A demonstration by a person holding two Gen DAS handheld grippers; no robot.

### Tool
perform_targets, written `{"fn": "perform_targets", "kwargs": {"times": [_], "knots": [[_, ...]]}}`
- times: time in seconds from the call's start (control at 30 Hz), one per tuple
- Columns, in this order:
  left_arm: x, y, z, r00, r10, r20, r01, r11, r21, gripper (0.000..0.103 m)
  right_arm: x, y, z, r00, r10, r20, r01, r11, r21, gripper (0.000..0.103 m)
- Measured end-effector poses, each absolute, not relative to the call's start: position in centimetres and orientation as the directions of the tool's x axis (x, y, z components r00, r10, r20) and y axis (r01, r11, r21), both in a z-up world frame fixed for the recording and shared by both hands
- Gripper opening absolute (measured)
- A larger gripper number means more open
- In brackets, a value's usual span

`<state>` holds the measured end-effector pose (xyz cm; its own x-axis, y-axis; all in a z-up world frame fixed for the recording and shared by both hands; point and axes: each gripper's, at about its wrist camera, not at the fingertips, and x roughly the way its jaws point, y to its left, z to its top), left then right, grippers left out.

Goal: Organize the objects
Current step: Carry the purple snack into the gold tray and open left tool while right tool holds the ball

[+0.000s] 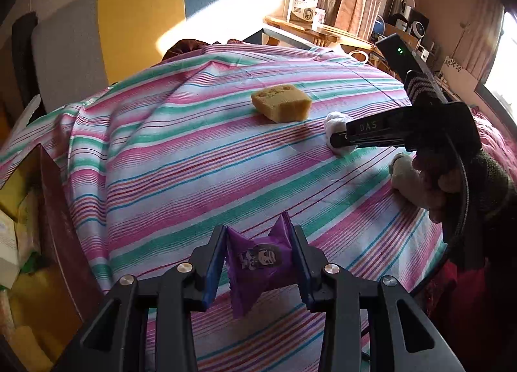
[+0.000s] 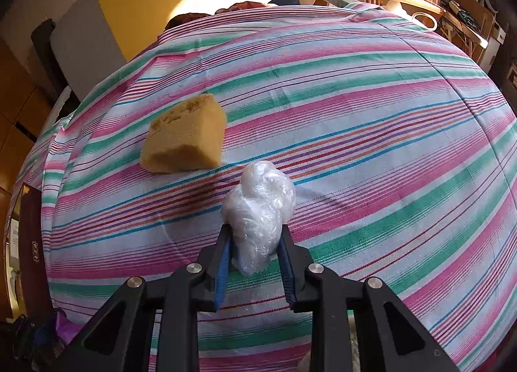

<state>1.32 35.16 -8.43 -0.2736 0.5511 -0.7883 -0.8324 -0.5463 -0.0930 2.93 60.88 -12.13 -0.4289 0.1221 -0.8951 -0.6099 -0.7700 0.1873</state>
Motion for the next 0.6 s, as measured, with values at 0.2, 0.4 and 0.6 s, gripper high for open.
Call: {"fn": "perform_targets", "kwargs": {"times": [0.2, 0.4, 0.6], "knots": [[1.6, 32.1, -5.5, -0.340, 0.567, -0.750, -0.804, -0.589, -0.080, 0.040, 2.9, 60.4, -12.0, -0.432, 0.141, -0.891, -0.589, -0.793, 0.159, 0.026], [1.3, 28.7, -3.6, -0.420, 0.550, -0.722, -0.753, -0.655, -0.061, 0.040, 2.4, 59.2, -11.4, -0.458, 0.142, -0.877, -0.541, -0.828, 0.148, 0.026], [0.9, 25.4, -2.1, -0.488, 0.523, -0.699, -0.706, -0.708, -0.038, 0.040, 2.3, 58.4, -11.2, -0.469, 0.139, -0.872, -0.517, -0.844, 0.143, 0.026]]}}
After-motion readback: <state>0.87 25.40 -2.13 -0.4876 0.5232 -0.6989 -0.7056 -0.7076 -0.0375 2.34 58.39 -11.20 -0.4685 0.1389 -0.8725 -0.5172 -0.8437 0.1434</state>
